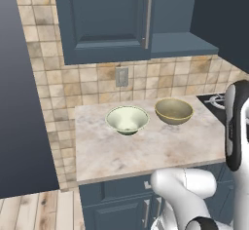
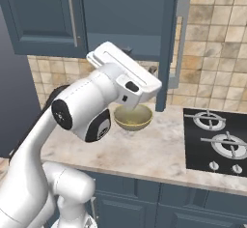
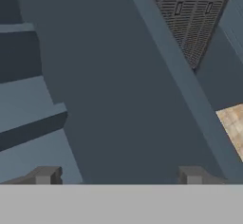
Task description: Open the cabinet. Pick the bowls from the counter and place them in the cabinet. Then close the cabinet.
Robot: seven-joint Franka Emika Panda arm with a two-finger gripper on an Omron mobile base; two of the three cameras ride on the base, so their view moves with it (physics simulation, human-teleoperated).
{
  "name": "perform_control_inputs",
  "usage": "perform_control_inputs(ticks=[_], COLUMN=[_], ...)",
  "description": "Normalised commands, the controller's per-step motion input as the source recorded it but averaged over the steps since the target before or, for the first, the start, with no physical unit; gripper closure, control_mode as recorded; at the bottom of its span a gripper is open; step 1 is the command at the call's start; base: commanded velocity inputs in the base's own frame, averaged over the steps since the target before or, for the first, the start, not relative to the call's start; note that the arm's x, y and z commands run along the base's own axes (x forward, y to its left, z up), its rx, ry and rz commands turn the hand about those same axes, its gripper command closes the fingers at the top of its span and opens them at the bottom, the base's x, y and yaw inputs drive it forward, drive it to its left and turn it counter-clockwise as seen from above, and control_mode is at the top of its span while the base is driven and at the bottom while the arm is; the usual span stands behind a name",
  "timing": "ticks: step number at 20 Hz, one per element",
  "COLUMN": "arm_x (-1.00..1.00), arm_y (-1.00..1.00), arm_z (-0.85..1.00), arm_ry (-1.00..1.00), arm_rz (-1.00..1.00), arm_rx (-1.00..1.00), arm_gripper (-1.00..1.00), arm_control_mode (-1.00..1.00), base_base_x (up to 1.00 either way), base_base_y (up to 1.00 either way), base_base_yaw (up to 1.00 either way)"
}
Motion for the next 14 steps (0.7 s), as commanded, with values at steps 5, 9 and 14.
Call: perform_control_inputs(ticks=[5,9,14], arm_x=[-0.58,-0.69,-0.57], arm_y=[0.13,0.24,0.55], arm_z=[0.05,0.27,0.43], arm_ry=[-0.12,-0.01,0.11], arm_rz=[0.03,0.00,0.01], arm_rx=[-0.02,0.03,-0.15], arm_gripper=[-1.00,-1.00,-1.00], arm_control_mode=[-1.00,-1.00,-1.00], base_base_x=[0.00,0.00,0.00], base_base_y=[0.00,0.00,0.00], base_base_yaw=[0.00,0.00,0.00])
